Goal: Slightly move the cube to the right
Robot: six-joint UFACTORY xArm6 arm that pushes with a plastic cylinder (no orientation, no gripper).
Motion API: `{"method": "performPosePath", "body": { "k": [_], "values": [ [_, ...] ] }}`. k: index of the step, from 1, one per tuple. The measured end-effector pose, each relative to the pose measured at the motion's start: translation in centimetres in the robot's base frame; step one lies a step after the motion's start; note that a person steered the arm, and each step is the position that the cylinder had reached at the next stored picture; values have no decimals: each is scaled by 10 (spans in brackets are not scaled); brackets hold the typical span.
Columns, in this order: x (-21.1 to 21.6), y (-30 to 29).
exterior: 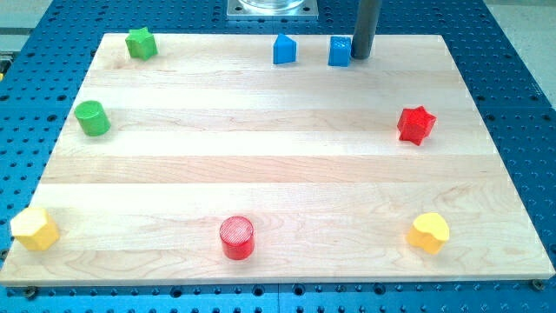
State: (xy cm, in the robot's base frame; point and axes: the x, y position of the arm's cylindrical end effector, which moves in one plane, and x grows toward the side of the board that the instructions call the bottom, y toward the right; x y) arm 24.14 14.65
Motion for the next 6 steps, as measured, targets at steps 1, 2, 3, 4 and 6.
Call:
{"method": "performPosePath", "body": {
  "k": [1, 2, 3, 4, 6],
  "values": [
    [2, -19],
    [25, -47],
    [14, -40],
    [-17, -40],
    [-24, -101]
  ]
}}
